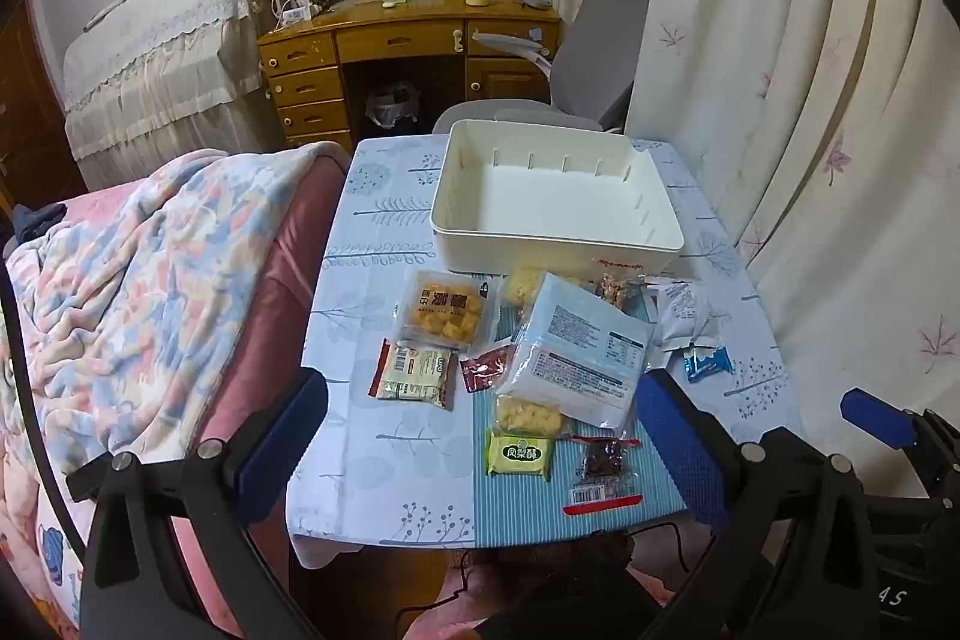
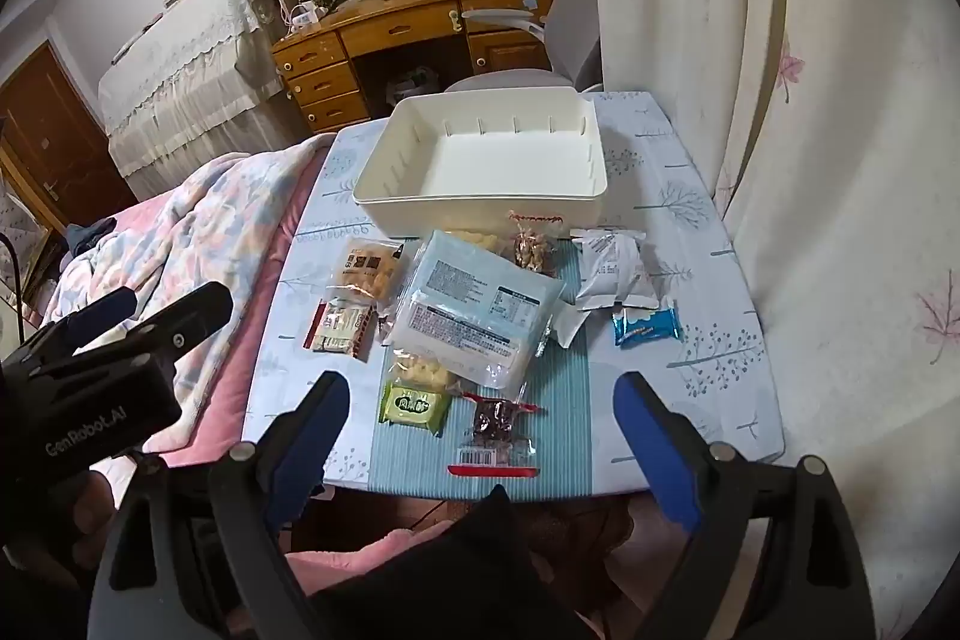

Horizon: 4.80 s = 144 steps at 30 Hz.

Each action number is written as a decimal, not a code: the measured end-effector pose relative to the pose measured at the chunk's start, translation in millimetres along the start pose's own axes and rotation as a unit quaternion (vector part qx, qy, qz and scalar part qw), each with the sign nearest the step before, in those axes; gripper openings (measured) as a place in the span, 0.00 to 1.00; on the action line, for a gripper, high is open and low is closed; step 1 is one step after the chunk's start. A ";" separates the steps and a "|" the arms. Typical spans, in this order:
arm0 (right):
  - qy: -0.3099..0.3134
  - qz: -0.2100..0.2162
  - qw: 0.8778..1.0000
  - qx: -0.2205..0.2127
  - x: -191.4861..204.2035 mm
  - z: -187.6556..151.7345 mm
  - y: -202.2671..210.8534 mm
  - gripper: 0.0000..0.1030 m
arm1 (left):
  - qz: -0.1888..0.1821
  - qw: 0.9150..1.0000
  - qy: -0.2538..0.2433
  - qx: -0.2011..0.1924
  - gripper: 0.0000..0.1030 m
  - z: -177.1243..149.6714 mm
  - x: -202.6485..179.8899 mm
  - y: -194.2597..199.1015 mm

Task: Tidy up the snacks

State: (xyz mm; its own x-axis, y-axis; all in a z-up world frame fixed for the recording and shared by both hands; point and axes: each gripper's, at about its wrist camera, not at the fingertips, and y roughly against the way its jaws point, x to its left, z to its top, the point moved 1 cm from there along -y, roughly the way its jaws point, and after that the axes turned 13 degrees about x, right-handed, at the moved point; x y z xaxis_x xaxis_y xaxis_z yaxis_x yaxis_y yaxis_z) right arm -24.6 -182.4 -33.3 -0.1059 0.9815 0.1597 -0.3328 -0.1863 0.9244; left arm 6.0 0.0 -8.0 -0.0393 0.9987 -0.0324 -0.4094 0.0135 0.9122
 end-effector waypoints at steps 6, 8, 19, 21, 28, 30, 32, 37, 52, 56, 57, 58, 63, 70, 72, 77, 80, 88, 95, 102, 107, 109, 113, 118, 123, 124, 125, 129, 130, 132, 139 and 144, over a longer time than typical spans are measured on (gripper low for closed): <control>0.001 -0.003 1.000 0.006 2.7 -0.7 -0.9 0.88 | 0.001 1.000 0.000 -0.001 1.00 0.3 -0.5 -0.5; 0.002 0.000 1.000 0.005 3.0 -1.4 -0.9 0.88 | -0.003 1.000 -0.001 -0.001 1.00 1.5 -0.4 1.5; 0.003 0.000 1.000 0.005 6.5 -2.9 -2.5 0.88 | -0.001 1.000 -0.012 0.000 1.00 2.0 -5.5 -1.1; 0.003 0.000 1.000 0.005 4.7 -1.8 -2.4 0.88 | 0.001 1.000 -0.011 0.002 1.00 1.2 -5.3 -1.8; 0.003 0.001 1.000 0.008 8.6 -3.6 -5.4 0.88 | -0.005 1.000 -0.011 0.003 1.00 1.9 -5.4 -4.9; 0.004 0.002 1.000 0.009 8.7 -3.7 -5.7 0.88 | -0.005 1.000 -0.011 0.002 1.00 2.4 -6.5 -3.8; 0.005 0.004 1.000 0.011 7.1 -3.7 -9.0 0.88 | -0.003 1.000 -0.011 0.003 1.00 3.3 -9.6 -4.7; 0.014 0.016 1.000 0.020 -11.1 5.4 -15.1 0.88 | 0.004 1.000 -0.003 0.006 1.00 4.2 -14.3 -6.4; 0.043 0.043 0.997 0.053 -40.0 16.3 -26.2 0.88 | 0.016 0.999 0.029 0.024 1.00 1.5 -41.2 -14.3; 0.051 0.055 0.995 0.061 -45.9 16.4 -32.1 0.88 | 0.021 0.999 0.036 0.028 1.00 -4.3 -45.3 -15.8; 0.053 0.057 0.995 0.064 -46.6 16.8 -34.0 0.88 | 0.024 0.999 0.038 0.029 1.00 -6.2 -45.1 -16.4; 0.053 0.059 0.995 0.066 -46.9 17.1 -35.6 0.88 | 0.026 0.998 0.040 0.030 1.00 -7.5 -45.4 -16.8; 0.058 0.066 0.993 0.082 -44.0 17.4 -45.2 0.88 | 0.027 0.998 0.050 0.035 1.00 -9.6 -39.6 -19.3; 0.030 0.068 0.992 0.098 -35.5 18.8 -58.7 0.88 | -0.008 0.997 0.056 0.047 1.00 -4.1 -10.5 -32.6; 0.010 0.068 0.992 0.104 -33.0 20.0 -63.5 0.88 | -0.028 0.997 0.049 0.054 1.00 -0.6 0.5 -38.4; -0.050 0.065 0.989 0.122 -23.4 18.6 -76.3 0.88 | -0.071 0.995 0.034 0.068 1.00 11.5 30.2 -51.0; -0.088 0.059 0.986 0.132 -17.3 14.2 -84.9 0.88 | -0.103 0.991 0.021 0.079 1.00 22.8 47.9 -60.5; -0.193 0.017 0.973 0.126 -8.8 -7.8 -105.7 0.88 | -0.186 0.973 -0.057 0.123 0.99 46.6 69.8 -96.4; -0.224 -0.009 0.970 0.090 -4.6 -31.7 -120.3 0.88 | -0.224 0.959 -0.120 0.126 0.99 60.6 64.4 -118.9; -0.199 -0.025 0.979 0.037 -2.4 -42.0 -140.7 0.88 | -0.253 0.948 -0.106 0.165 0.99 74.9 53.9 -158.6; -0.152 -0.040 0.988 0.013 4.4 -45.8 -161.7 0.88 | -0.256 0.942 -0.105 0.192 0.99 78.7 38.4 -192.8; -0.141 -0.053 0.989 0.014 4.7 -48.4 -173.9 0.88 | -0.261 0.938 -0.105 0.202 0.99 79.2 33.0 -206.4; -0.135 -0.066 0.988 0.020 0.8 -52.7 -199.7 0.85 | -0.267 0.932 -0.102 0.222 0.99 78.2 19.2 -237.1; -0.114 -0.091 0.989 0.016 0.6 -55.0 -222.9 0.84 | -0.272 0.926 -0.115 0.235 0.99 76.1 3.9 -267.1; -0.091 -0.089 0.991 0.028 2.1 -53.6 -239.2 0.84 | -0.280 0.919 -0.118 0.249 0.99 77.0 -7.2 -288.6; -0.088 -0.090 0.992 0.029 2.4 -53.1 -241.3 0.84 | -0.281 0.919 -0.118 0.250 0.99 77.5 -9.0 -291.9; -0.086 -0.092 0.992 0.031 2.5 -52.2 -243.7 0.84 | -0.283 0.918 -0.117 0.253 0.99 77.6 -11.2 -295.8; -0.093 -0.090 0.991 0.042 -0.5 -49.1 -253.9 0.80 | -0.288 0.913 -0.119 0.265 0.94 77.5 -20.0 -306.2; -0.095 -0.091 0.990 0.040 0.7 -48.9 -254.0 0.79 | -0.289 0.912 -0.119 0.264 0.93 77.5 -22.1 -307.8; -0.096 -0.094 0.990 0.038 1.5 -47.3 -255.6 0.76 | -0.291 0.912 -0.117 0.266 0.88 77.5 -25.4 -310.7; -0.105 -0.096 0.989 0.046 4.7 -48.7 -257.2 0.72 | -0.299 0.906 -0.097 0.284 0.54 75.0 -29.4 -316.0; -0.134 -0.079 0.986 0.053 1.3 -47.9 -253.2 0.65 | -0.316 0.901 -0.078 0.288 0.35 72.9 -22.3 -310.1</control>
State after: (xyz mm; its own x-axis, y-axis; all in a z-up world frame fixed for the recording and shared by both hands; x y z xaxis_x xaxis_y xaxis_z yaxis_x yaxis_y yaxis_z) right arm 14.6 -136.2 -283.7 0.1963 0.9769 0.0845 -0.2238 -0.0392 0.9738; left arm 200.3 -22.9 -260.3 0.1826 0.7774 -0.6019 0.2372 0.5593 0.7943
